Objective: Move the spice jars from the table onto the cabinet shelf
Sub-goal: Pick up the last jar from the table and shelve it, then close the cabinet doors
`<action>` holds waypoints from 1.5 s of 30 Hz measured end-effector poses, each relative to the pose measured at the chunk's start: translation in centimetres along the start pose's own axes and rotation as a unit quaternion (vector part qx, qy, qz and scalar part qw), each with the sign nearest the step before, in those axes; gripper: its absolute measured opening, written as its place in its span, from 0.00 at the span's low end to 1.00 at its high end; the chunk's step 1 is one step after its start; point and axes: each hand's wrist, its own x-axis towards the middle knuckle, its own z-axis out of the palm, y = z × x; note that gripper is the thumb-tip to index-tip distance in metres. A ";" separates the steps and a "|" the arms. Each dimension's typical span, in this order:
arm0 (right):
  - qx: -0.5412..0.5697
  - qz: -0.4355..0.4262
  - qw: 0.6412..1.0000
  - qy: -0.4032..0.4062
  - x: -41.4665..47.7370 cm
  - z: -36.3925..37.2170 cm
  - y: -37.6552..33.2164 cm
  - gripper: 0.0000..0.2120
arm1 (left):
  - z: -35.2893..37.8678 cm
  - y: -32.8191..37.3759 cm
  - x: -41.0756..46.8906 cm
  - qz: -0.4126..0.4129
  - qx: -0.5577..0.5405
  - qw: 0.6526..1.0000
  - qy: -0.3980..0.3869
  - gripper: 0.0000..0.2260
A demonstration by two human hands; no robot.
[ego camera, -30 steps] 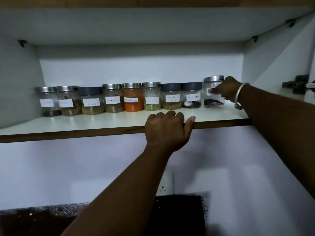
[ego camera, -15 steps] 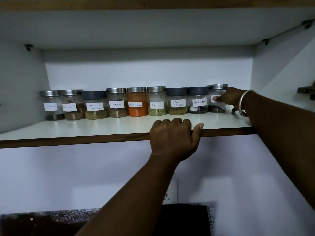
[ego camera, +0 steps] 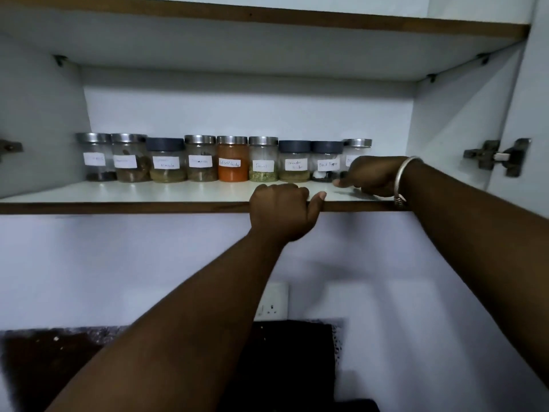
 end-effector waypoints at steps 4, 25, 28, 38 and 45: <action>-0.004 -0.088 0.996 -0.032 -6.9 3.4 -5.3 0.26 | -2.3 -1.1 -0.6 -0.034 -0.154 0.986 -0.055 0.26; 0.473 -0.532 0.701 0.045 -32.2 16.3 -35.3 0.29 | -33.0 -16.5 -24.3 -0.148 -0.275 0.931 0.188 0.28; 0.463 -0.557 0.688 0.032 -33.9 16.7 -39.1 0.31 | -36.5 -18.6 -26.7 -0.180 -0.165 0.948 0.202 0.27; 0.467 -0.581 0.666 -0.037 -39.0 19.9 -48.5 0.39 | -44.3 -24.6 -32.5 -0.227 0.108 0.914 0.317 0.30; 0.403 -0.584 0.703 -0.052 -39.7 21.3 -51.9 0.41 | -45.6 -30.3 -34.2 -0.380 -0.257 0.836 0.301 0.31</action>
